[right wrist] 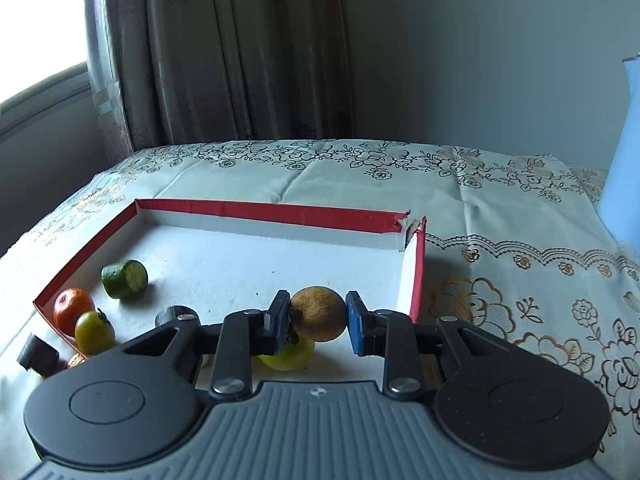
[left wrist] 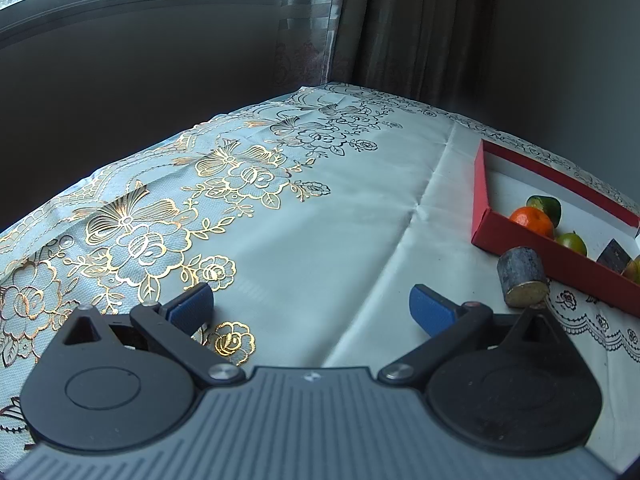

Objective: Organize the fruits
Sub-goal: 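Carry the brown fruit into the red box and open the right gripper, then withdraw the open right gripper from the box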

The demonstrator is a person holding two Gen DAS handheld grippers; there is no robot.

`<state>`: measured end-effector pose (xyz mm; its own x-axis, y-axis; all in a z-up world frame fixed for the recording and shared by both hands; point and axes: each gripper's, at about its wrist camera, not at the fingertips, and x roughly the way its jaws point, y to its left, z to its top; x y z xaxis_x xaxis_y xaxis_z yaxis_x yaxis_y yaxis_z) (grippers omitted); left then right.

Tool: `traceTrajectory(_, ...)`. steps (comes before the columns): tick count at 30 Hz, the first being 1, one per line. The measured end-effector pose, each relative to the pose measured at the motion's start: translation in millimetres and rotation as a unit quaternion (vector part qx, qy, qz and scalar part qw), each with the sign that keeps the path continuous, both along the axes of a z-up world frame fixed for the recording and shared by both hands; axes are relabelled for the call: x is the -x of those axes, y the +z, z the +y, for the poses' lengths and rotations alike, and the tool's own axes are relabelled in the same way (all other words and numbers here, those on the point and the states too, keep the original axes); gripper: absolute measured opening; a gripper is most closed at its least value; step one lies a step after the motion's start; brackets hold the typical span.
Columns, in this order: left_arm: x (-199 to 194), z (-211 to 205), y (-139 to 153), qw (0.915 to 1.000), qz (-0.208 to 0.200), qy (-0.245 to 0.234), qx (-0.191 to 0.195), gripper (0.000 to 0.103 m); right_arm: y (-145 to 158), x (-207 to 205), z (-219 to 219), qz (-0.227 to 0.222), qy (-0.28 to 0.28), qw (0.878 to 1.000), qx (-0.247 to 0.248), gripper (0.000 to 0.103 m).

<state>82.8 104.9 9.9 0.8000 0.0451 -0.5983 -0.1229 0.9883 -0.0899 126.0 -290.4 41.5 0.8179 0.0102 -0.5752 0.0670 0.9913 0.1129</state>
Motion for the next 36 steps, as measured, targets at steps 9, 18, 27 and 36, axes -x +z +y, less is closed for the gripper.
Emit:
traceTrajectory(9,0,0,0,1.0000,0.000,0.000,0.001,0.103,2,25,-5,-0.012,-0.029,0.999,-0.021,0.034)
traceTrajectory(18,0,0,0,1.0000,0.000,0.001,0.001,0.103,14,97,-8,-0.062,-0.021,0.998,-0.015,0.083)
traceTrajectory(27,2,0,0,1.0000,-0.001,0.002,0.000,0.103,-11,178,23,-0.021,-0.029,0.997,0.062,0.083)
traceTrajectory(36,1,-2,1,0.9999,0.005,0.000,-0.009,0.103,-42,184,13,0.028,-0.078,0.995,0.058,0.093)
